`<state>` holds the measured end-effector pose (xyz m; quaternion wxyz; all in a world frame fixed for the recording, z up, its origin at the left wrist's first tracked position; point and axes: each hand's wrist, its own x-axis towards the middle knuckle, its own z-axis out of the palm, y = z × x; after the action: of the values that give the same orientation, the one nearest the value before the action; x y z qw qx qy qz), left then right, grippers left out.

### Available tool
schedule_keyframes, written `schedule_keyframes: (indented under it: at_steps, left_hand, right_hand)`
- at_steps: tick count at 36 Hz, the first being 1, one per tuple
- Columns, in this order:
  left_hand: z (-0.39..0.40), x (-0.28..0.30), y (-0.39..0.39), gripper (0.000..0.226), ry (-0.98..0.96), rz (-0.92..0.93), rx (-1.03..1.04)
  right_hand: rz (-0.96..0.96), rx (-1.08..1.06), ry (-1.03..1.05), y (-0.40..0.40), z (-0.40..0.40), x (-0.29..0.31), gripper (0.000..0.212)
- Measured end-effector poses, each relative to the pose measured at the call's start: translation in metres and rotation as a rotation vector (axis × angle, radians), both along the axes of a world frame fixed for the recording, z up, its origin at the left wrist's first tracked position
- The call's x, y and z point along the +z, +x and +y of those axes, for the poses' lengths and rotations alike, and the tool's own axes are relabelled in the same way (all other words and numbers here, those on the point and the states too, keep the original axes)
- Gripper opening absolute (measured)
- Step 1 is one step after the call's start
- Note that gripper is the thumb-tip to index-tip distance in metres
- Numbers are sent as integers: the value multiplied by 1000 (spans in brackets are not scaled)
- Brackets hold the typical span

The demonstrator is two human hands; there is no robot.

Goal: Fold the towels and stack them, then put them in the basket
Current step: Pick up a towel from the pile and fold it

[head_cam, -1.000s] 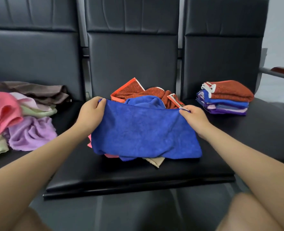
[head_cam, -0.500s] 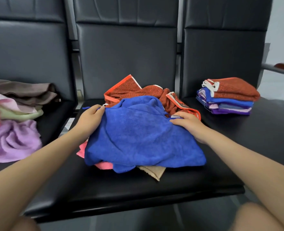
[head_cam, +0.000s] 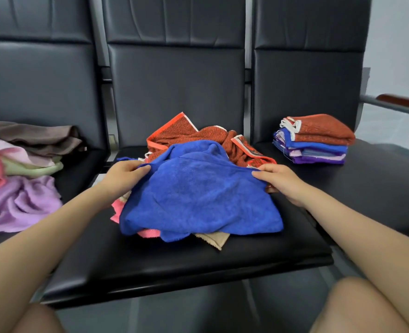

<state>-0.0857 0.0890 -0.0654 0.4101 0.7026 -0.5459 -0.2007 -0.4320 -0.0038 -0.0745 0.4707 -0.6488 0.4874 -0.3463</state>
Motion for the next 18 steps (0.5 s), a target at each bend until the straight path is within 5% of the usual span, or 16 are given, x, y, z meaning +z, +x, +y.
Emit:
schedule_keyframes:
  at_steps: [9,18]
  left_hand:
    - [40,50,-16,21,-395,288,64]
    - [91,78,-45,19,-514,647,-29]
  right_hand:
    - [-635,-15,-49,-10,28,49,21]
    - [-621,50,-125,-28,74,80,23]
